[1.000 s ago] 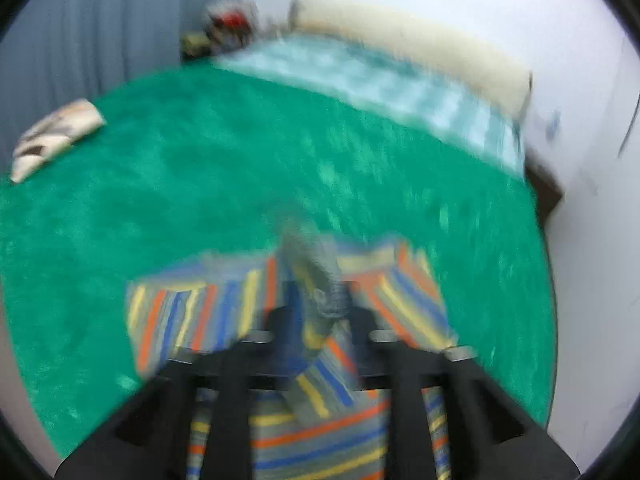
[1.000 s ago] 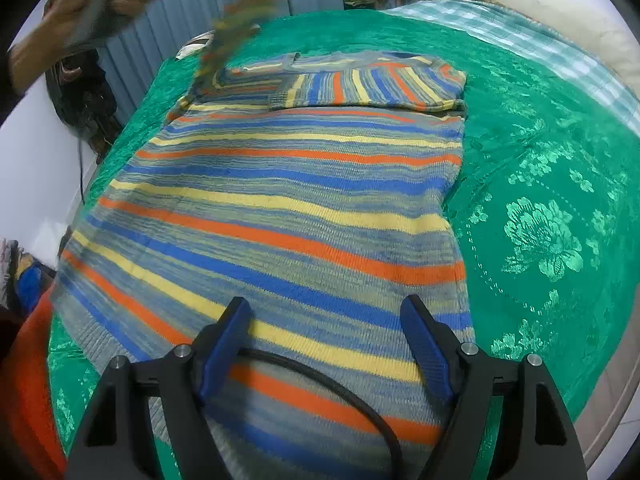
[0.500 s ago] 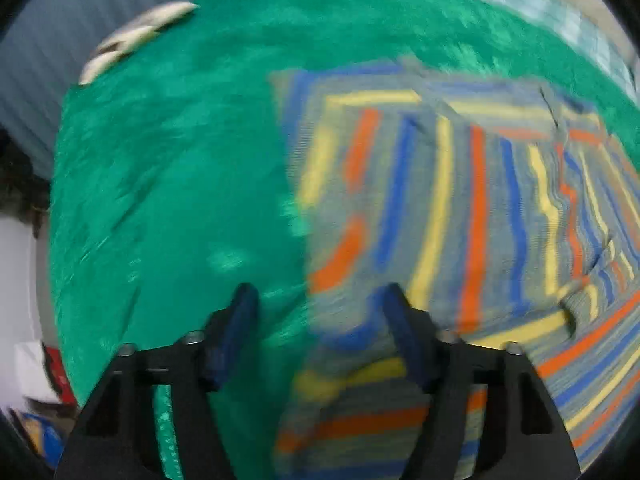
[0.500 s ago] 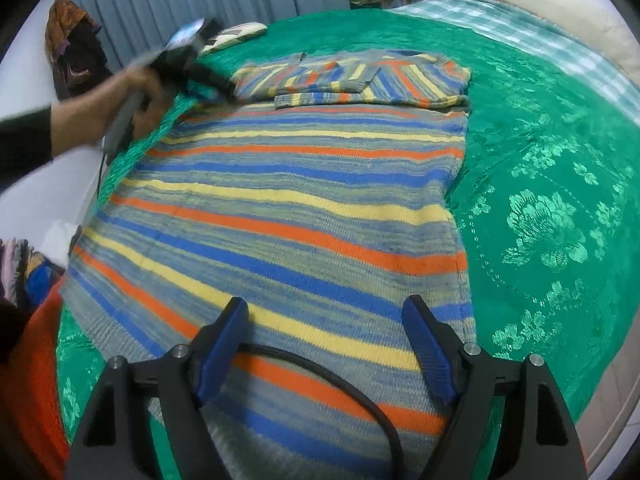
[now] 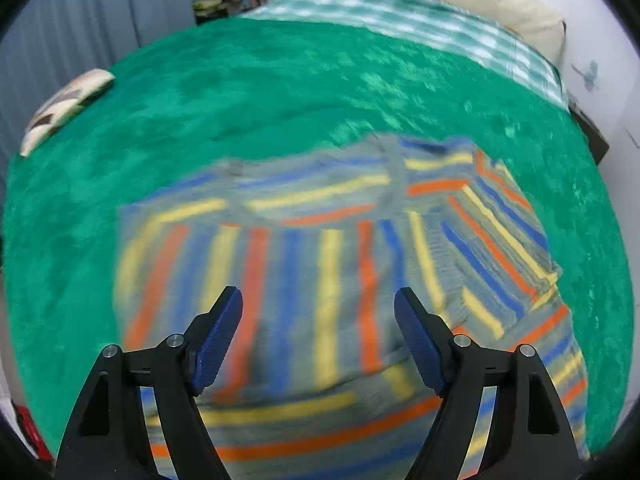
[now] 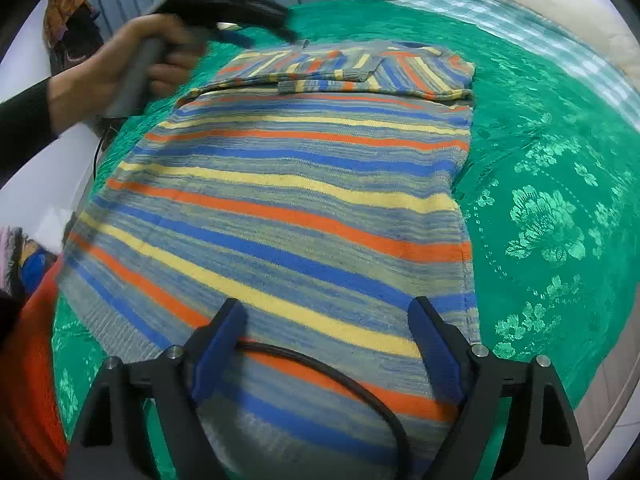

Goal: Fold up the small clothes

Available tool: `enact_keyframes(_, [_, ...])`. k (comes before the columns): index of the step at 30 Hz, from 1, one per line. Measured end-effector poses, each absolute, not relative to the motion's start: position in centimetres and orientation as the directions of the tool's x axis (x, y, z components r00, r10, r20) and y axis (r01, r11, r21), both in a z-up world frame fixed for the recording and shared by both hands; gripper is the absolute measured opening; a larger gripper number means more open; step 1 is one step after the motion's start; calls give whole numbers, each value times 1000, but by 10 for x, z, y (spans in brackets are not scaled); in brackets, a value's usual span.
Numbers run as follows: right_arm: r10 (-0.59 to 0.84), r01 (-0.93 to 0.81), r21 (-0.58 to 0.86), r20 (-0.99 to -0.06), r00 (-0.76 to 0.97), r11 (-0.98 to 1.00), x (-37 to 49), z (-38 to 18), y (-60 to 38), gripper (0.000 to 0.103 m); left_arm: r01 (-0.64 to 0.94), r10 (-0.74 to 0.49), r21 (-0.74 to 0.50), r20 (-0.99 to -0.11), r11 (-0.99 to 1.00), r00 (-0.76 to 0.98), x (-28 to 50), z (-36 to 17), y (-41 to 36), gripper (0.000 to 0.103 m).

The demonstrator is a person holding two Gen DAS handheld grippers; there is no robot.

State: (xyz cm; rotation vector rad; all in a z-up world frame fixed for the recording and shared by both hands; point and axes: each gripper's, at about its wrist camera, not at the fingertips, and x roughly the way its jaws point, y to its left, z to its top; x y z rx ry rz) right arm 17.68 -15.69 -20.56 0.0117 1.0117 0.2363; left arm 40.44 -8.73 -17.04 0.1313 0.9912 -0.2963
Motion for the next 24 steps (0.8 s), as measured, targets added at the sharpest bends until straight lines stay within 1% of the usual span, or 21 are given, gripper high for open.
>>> enact_keyframes(2, [198,-193,113,-839,507,975,176,-206,-156,85,319,-182,-38,-882,947,435,401,-197,-105,79])
enact_keyframes(3, [201,-195,115,-839,506,974,176,-206,-157,85,342,-161,-2,-884,940,438,391,-204,-111,79])
enact_keyframes(4, [207,-199,121,-838,505,973,174,-205,-158,85,378,-140,67,-859,923,493,374,-204,-117,80])
enact_keyframes(5, [217,-202,131,-836,504,971,173,-205,-160,85,414,-136,110,-843,903,520,360,-201,-120,80])
enact_keyframes(8, [231,-210,142,-834,502,967,173,-205,-162,85,477,-170,86,-867,875,469,334,-194,-116,81])
enact_keyframes(11, [237,-220,145,-840,488,965,173,-202,-163,85,497,-173,111,-854,860,490,292,-173,-99,83])
enact_keyframes(13, [263,-219,177,-839,477,960,172,-194,-166,84,495,-199,74,-856,866,477,257,-164,-81,90])
enact_keyframes(16, [283,-222,200,-841,462,954,165,-186,-170,84,501,-238,4,-877,865,417,199,-169,-59,92])
enact_keyframes(19, [269,-214,198,-882,388,957,153,-196,-172,85,479,-246,-71,-917,875,314,155,-190,-36,92])
enact_keyframes(20, [256,-220,183,-891,374,958,145,-199,-171,85,468,-232,-69,-925,881,300,140,-196,-30,92])
enact_keyframes(21, [248,-226,172,-896,369,959,140,-199,-170,85,452,-203,-38,-924,891,324,120,-198,-24,92])
enact_keyframes(22, [238,-230,162,-903,359,960,136,-200,-169,85,438,-198,-32,-920,898,337,107,-199,-20,93])
enact_keyframes(24, [208,-235,133,-921,330,963,129,-202,-164,85,401,-206,-56,-917,914,341,96,-199,-13,93])
